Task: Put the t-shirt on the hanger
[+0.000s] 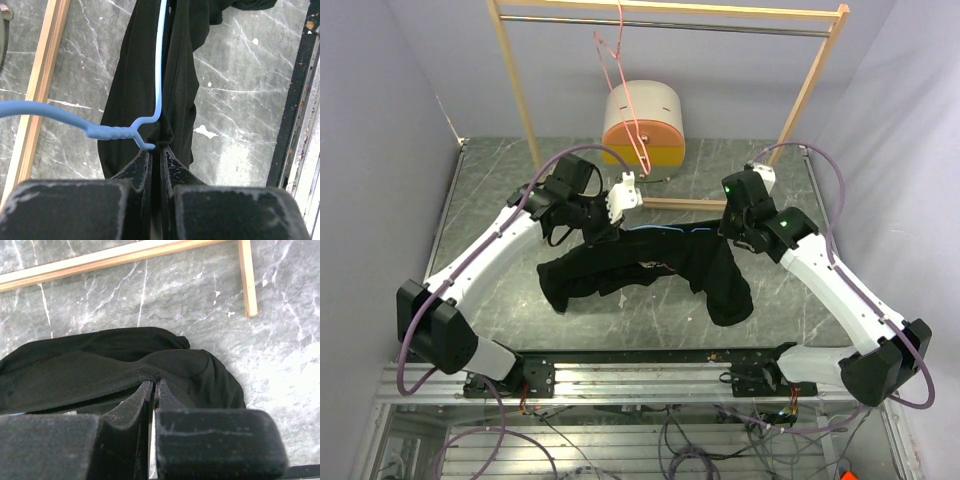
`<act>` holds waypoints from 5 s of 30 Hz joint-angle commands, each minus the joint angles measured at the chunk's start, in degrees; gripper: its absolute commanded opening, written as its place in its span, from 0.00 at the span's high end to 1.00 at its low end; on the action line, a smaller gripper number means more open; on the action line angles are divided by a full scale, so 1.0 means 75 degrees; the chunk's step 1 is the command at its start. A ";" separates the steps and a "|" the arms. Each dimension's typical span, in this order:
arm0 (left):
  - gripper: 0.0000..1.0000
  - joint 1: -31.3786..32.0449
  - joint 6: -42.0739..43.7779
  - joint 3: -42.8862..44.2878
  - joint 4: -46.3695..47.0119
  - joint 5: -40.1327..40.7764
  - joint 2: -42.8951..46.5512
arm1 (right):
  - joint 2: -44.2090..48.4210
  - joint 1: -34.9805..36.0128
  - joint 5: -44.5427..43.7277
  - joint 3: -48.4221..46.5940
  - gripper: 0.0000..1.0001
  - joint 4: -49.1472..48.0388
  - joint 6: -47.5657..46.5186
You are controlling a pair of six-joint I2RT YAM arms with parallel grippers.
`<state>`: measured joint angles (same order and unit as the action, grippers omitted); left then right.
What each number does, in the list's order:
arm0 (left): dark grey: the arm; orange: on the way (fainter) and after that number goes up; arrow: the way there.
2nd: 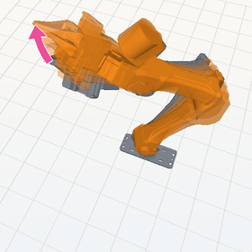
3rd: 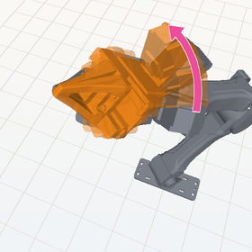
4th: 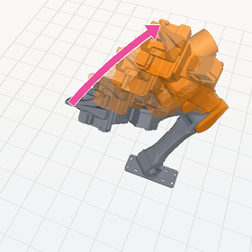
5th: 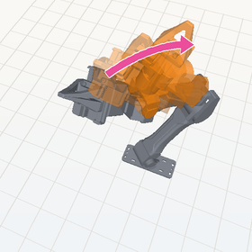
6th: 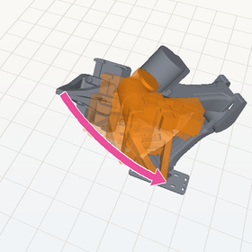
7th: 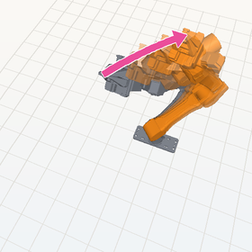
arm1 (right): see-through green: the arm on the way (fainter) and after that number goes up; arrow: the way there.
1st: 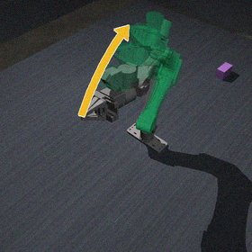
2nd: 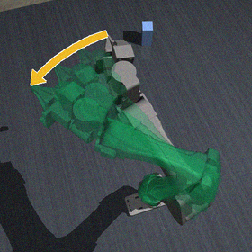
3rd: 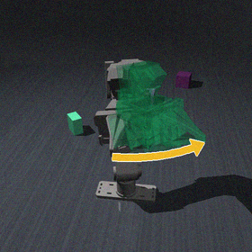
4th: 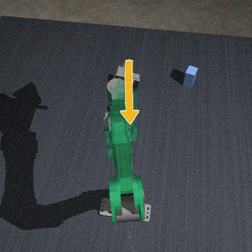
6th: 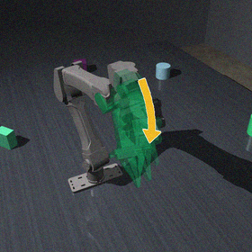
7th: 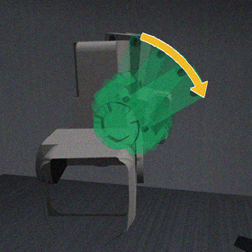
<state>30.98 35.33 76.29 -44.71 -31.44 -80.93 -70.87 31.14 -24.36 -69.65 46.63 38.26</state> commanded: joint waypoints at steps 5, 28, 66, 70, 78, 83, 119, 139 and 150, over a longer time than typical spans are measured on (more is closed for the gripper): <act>0.93 0.0138 -0.0052 0.0725 0.0381 0.0139 -0.0586 | -0.0351 0.0134 0.0157 -0.0866 1.00 0.0268 -0.0941; 0.93 0.0773 -0.0512 0.0651 0.0789 -0.0461 -0.0542 | -0.1799 0.2179 0.0420 -0.2371 1.00 0.0058 -0.1387; 0.93 0.0756 0.0279 -0.0052 -0.0074 -0.1428 -0.0103 | 0.0529 0.1980 0.1690 -0.0404 0.58 0.0492 -0.3251; 0.93 0.0699 0.0131 0.0047 -0.0048 -0.1504 -0.0168 | 0.1059 0.1970 0.2178 0.0139 0.61 0.0355 -0.3768; 0.93 0.0566 -0.0199 0.0399 -0.0160 -0.1829 -0.0435 | 0.1317 0.1995 0.1754 0.0612 0.63 -0.0131 -0.3813; 0.93 0.0542 0.0046 0.0550 -0.0472 -0.2017 -0.0484 | 0.1146 0.2001 0.2008 0.0722 0.58 -0.0430 -0.4805; 0.84 -0.0035 0.0551 0.0439 -0.1030 -0.1795 -0.0216 | 0.1291 0.0318 0.4811 0.0319 1.00 -0.1320 -0.6079; 0.78 -0.0401 0.1030 0.0545 -0.1906 -0.1991 -0.0362 | 0.1684 0.0208 0.4643 0.0358 1.00 -0.1698 -0.5850; 0.81 -0.0558 0.0993 0.0457 -0.1799 -0.1904 -0.0302 | 0.1874 0.0179 0.4432 0.0392 1.00 -0.1691 -0.5769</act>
<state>27.31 42.02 80.77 -53.91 -45.10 -83.94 -58.83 34.11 14.66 -65.19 39.29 -7.25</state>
